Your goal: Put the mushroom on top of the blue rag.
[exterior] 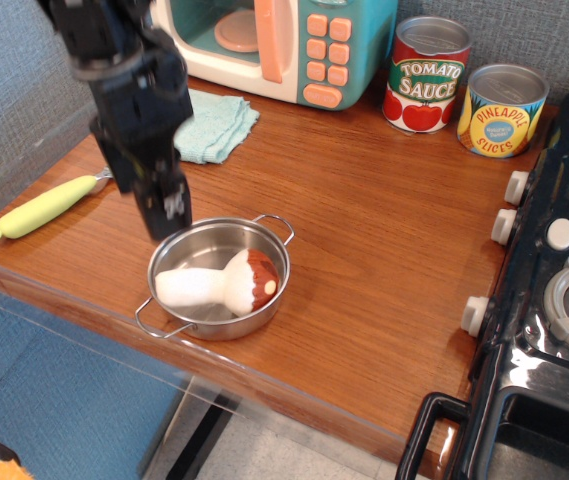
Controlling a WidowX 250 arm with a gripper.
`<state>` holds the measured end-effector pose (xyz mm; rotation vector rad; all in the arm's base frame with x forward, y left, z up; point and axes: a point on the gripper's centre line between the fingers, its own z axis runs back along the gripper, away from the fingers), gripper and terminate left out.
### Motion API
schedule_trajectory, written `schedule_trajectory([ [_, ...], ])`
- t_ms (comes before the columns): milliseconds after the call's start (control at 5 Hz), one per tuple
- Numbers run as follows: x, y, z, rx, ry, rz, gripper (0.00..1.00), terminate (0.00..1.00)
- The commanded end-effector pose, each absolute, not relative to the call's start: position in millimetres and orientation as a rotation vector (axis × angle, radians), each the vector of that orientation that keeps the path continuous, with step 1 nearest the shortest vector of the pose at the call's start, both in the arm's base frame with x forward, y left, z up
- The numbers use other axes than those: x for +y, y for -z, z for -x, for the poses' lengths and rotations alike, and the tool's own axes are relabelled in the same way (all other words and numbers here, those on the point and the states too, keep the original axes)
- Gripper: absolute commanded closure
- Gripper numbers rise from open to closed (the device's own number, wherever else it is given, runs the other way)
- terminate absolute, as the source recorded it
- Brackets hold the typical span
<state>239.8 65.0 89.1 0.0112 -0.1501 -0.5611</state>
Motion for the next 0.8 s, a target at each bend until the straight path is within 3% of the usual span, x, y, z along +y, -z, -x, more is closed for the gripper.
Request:
schedule_trajectory([
  [0, 56.2, -80.5, -224.2, -0.149, 0.642, -0.056, 0.00, 0.00],
  [600, 60.5, -47.1, -232.0, -0.068, 0.602, -0.094, 0.00, 0.00],
])
